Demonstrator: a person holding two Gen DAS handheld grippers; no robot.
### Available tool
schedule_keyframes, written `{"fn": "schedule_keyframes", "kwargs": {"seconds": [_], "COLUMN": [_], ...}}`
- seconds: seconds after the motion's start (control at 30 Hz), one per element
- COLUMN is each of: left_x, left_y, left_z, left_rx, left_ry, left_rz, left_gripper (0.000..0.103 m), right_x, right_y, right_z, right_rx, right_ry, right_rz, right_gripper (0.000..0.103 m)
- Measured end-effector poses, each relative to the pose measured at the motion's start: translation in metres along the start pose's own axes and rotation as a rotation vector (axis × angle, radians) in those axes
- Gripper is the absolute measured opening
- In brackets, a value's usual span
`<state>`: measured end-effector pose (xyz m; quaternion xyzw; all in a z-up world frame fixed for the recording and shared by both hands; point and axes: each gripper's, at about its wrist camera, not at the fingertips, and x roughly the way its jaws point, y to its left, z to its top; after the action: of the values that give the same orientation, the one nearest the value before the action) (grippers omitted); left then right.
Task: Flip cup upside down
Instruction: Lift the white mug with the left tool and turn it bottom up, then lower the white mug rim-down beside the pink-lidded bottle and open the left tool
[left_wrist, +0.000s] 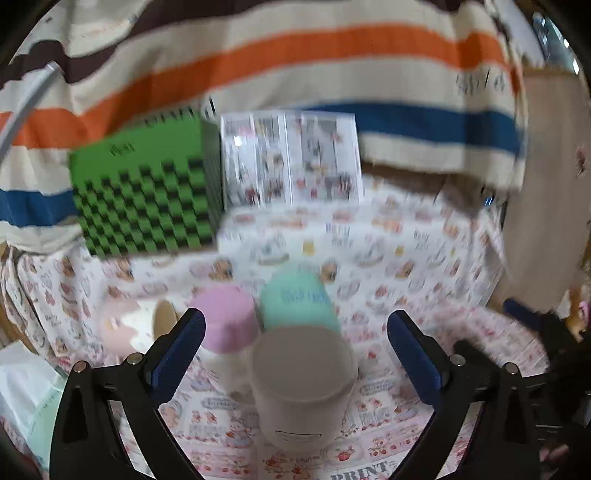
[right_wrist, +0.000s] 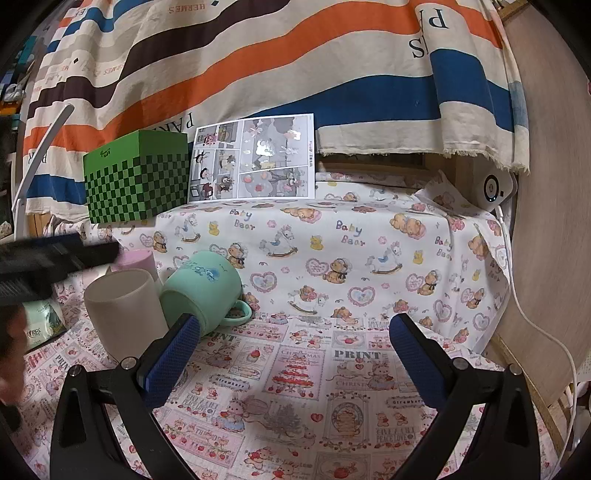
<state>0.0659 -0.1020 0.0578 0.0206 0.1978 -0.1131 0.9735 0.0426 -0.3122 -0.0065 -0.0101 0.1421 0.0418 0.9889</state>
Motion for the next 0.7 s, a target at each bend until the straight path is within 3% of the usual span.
{"fn": "schedule_keyframes", "kwargs": {"seconds": [0.13, 0.23, 0.3, 0.5, 0.7], "left_x": [-0.035, -0.054, -0.062, -0.062, -0.059], "left_y": [0.018, 0.038, 0.052, 0.085, 0.098], "left_z": [0.004, -0.002, -0.010, -0.039, -0.059], "left_rx": [0.013, 0.005, -0.004, -0.056, -0.097], "left_ry": [-0.107, -0.162, -0.194, -0.189, -0.177], "left_rz": [0.033, -0.012, 0.018, 0.083, 0.102], "left_gripper": [0.103, 0.103, 0.103, 0.103, 0.103], "right_x": [-0.003, -0.006, -0.008, -0.009, -0.009], "right_y": [0.002, 0.005, 0.007, 0.007, 0.006], "right_z": [0.000, 0.000, 0.000, 0.000, 0.000], "right_rx": [-0.010, -0.022, -0.026, -0.025, -0.023], "right_ry": [-0.010, -0.025, -0.031, -0.035, -0.035], "right_rz": [-0.007, -0.021, -0.022, -0.021, -0.021], "right_gripper": [0.103, 0.103, 0.103, 0.103, 0.103]}}
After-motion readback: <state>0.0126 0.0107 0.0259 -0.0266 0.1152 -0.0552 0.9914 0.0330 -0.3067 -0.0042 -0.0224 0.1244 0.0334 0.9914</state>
